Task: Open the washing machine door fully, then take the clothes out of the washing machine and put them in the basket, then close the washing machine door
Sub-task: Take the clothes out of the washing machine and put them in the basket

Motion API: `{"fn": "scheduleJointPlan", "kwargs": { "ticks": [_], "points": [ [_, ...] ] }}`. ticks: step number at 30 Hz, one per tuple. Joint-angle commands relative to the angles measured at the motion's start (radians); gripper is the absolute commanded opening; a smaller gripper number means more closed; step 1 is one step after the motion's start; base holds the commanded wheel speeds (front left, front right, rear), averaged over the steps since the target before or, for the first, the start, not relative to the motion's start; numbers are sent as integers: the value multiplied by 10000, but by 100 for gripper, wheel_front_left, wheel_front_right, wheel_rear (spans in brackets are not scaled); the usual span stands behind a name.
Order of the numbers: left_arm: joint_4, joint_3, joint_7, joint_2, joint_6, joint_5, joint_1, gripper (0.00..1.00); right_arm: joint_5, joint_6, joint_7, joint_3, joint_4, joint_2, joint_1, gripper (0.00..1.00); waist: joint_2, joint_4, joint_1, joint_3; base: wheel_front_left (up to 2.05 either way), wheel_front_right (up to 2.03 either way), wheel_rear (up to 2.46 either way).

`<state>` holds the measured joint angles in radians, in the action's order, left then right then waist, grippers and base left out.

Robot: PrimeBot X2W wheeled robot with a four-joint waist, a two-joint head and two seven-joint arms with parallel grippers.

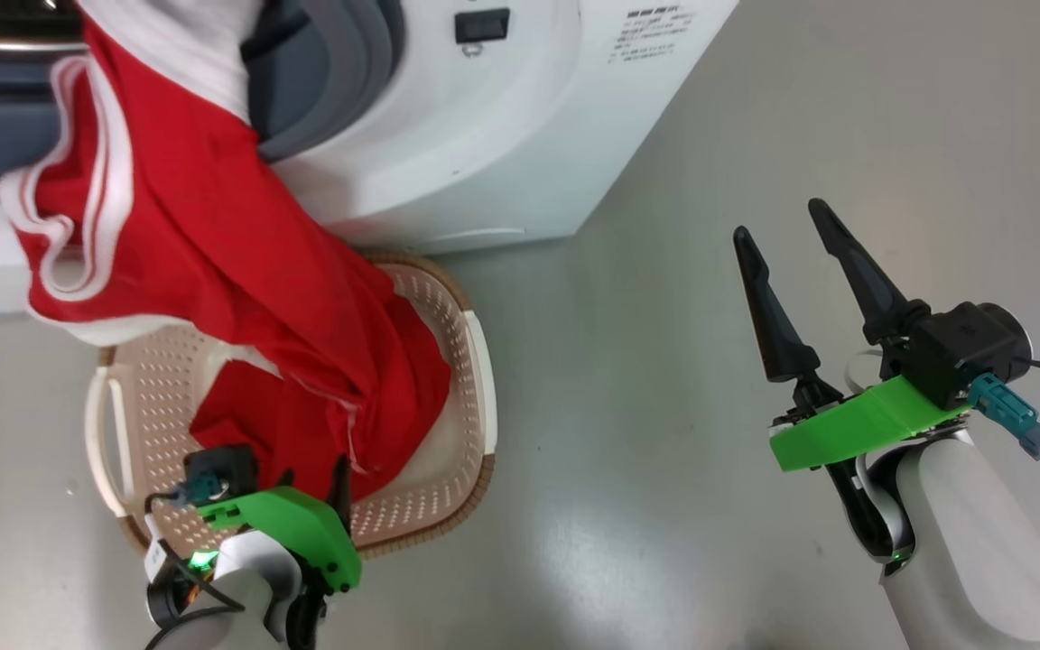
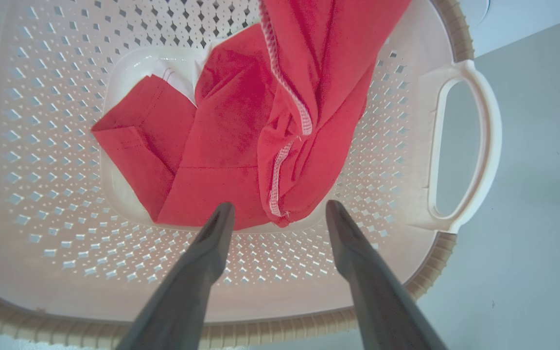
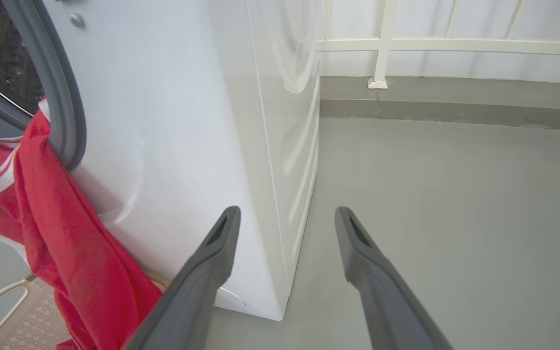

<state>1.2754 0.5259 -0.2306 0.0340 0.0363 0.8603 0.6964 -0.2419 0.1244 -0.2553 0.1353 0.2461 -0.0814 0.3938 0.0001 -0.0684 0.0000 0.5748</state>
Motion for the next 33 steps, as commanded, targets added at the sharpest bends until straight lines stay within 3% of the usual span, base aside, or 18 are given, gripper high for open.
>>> {"fn": "scheduleJointPlan", "kwargs": {
  "ticks": [1, 9, 22, 33],
  "points": [
    [-2, -169, -134, 276, 47, -94, -153, 100, -34, 63, -65, 140, -183, 83, -207, 100, -1, 142, 0, -351, 0, 0, 0],
    [-886, -898, -306, 711, 30, -183, -581, 100, -90, 63, -65, 92, -43, 153, -521, 100, -1, 433, 0, -1302, 0, 0, 0],
    [-5006, -2968, -310, 1233, -596, -2535, -1968, 100, -85, 63, -65, -43, -33, 205, -875, 100, -1, 519, 0, -1818, 0, 0, 0],
    [-8848, -4364, -311, 1042, -940, -4002, -3543, 100, -66, 63, -65, -192, -114, 198, -1031, 100, -1, 511, 0, -1798, 0, 0, 0]
  ]
}}
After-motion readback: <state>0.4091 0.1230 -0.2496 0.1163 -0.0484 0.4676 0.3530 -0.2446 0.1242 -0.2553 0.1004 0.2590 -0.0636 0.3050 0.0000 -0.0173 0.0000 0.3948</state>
